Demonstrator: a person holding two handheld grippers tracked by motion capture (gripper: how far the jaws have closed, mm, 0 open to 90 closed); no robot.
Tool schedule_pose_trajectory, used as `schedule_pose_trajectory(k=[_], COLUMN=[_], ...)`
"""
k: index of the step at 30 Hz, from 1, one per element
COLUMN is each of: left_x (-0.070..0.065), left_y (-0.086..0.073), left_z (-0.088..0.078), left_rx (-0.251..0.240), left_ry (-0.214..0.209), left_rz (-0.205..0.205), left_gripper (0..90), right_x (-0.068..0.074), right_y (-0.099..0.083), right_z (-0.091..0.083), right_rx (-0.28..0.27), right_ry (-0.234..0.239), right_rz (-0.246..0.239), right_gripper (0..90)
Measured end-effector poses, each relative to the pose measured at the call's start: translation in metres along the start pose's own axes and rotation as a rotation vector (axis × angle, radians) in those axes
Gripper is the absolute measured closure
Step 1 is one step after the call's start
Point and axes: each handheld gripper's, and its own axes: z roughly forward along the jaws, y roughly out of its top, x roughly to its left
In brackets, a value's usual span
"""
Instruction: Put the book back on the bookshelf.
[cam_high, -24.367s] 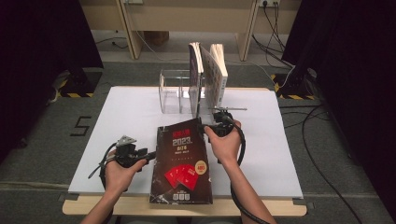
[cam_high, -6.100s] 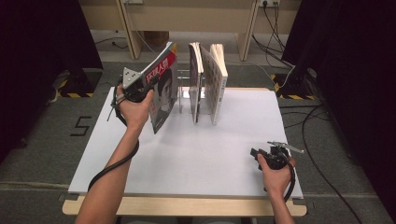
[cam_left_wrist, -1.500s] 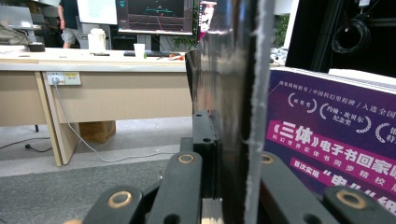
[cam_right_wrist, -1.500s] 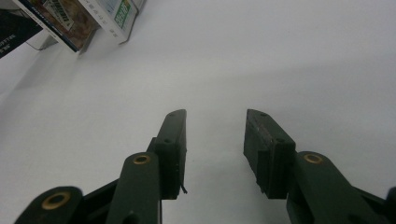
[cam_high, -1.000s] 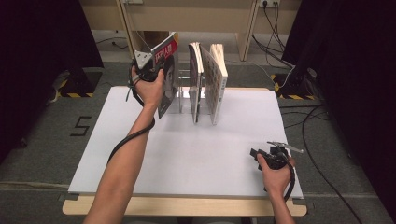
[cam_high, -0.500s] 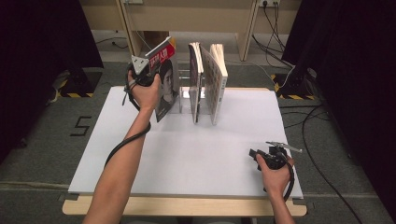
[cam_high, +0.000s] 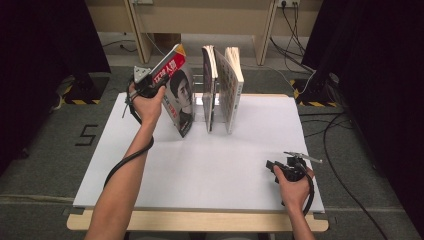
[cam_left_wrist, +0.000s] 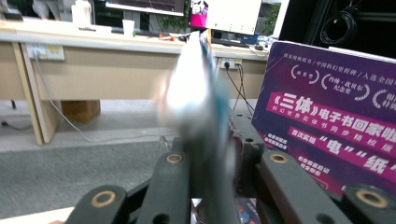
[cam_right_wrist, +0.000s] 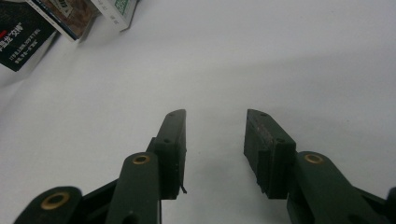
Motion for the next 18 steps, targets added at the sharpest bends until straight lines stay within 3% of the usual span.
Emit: schedule_pose_trajectory(k=[3, 9, 18], left_x=[-0.003, -0.001, 0.000], left_y=[0.005, 0.013, 0.018], left_z=[0.002, 0.010, 0.010], left_rx=[0.011, 0.062, 0.187], left_ry=[-0.005, -0.015, -0.054], left_rz=[-0.018, -0.103, -0.119], left_gripper=[72.9, 73.6, 85.6], right_x=[-0.001, -0.002, -0.001], right_y=[0.000, 0.001, 0.000], right_z=[0.000, -0.001, 0.002], right_rx=[0.002, 0.004, 0.026], right_ry=[0.000, 0.002, 0.004], right_rz=[0.004, 0.006, 0.015], right_gripper=[59.3, 59.1, 58.9])
